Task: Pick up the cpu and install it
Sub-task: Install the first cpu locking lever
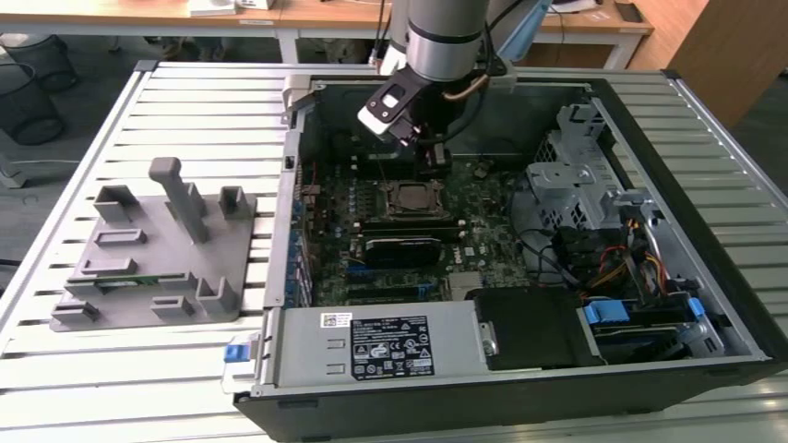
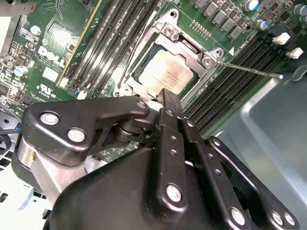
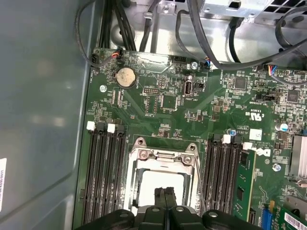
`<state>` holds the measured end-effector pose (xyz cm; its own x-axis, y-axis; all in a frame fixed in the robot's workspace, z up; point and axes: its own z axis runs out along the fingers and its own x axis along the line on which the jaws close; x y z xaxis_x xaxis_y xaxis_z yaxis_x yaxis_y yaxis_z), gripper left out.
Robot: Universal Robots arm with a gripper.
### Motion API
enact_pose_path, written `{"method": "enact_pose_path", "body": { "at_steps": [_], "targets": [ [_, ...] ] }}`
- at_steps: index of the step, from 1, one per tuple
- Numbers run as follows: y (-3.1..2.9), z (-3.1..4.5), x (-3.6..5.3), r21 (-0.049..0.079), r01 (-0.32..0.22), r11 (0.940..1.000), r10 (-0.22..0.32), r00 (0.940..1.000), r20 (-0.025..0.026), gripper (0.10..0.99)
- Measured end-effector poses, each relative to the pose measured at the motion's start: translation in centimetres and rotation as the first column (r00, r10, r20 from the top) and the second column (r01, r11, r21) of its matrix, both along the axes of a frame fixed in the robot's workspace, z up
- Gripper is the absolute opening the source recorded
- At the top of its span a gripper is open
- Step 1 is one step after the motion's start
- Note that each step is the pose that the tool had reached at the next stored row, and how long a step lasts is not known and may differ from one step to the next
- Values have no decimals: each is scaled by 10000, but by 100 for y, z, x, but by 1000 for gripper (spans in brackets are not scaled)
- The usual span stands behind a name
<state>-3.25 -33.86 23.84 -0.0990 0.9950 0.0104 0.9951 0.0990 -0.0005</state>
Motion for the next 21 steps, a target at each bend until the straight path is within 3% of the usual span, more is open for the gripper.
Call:
{"method": "enact_pose_path", "body": {
  "at_steps": [15,21],
  "targets": [
    [1,182,0,-1,0,10000,0,10000,-1,106],
    [1,211,0,1,-28,10000,28,10000,0,106]
  ]
}}
